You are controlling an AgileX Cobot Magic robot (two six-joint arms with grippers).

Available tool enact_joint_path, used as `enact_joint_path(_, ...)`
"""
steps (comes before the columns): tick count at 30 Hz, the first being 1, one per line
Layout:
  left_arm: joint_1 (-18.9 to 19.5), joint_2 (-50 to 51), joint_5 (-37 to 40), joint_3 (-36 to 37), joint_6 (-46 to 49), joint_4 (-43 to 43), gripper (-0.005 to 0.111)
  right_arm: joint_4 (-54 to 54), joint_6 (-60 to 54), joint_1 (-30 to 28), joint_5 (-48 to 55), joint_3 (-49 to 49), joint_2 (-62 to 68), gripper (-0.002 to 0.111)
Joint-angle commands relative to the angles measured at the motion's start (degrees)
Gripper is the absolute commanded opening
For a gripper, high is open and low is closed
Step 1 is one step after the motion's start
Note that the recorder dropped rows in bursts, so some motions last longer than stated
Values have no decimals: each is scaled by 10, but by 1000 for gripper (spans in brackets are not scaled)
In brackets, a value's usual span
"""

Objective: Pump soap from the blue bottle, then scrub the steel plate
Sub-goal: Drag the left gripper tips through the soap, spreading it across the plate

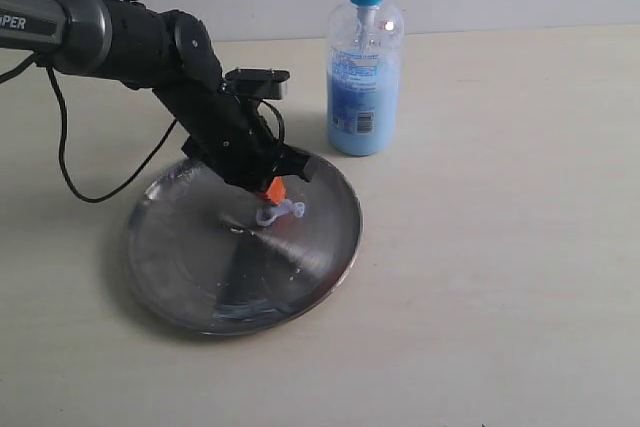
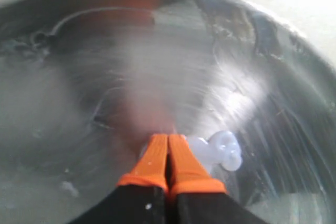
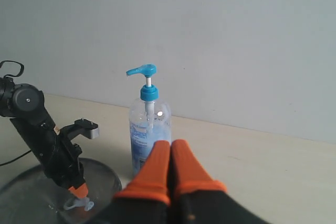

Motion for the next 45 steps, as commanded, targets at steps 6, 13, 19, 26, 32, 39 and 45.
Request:
enact_joint_path(6,-3,13,47,7,-17,80,0,-1,1,1,-1,2,-3,0)
enact_joint_path(13,-29,13,68,7,12,42,0,0,1,1,-1,2,-3,0)
enact_joint_path(19,-46,13,20,7,30,-15,0,0,1,1,-1,2,-3,0)
enact_joint_path(26,-50,13,-29,7,30,-17,0,0,1,1,-1,2,-3,0)
enact_joint_path(32,-49,13,-46,7,30,-10,0,0,1,1,-1,2,-3,0)
enact_joint_path(39,-31,13,-29,7,16,14,0,1,1,1,-1,2,-3,0)
enact_joint_path(45,-13,13,12,7,-19,75,0,1,1,1,-1,2,-3,0)
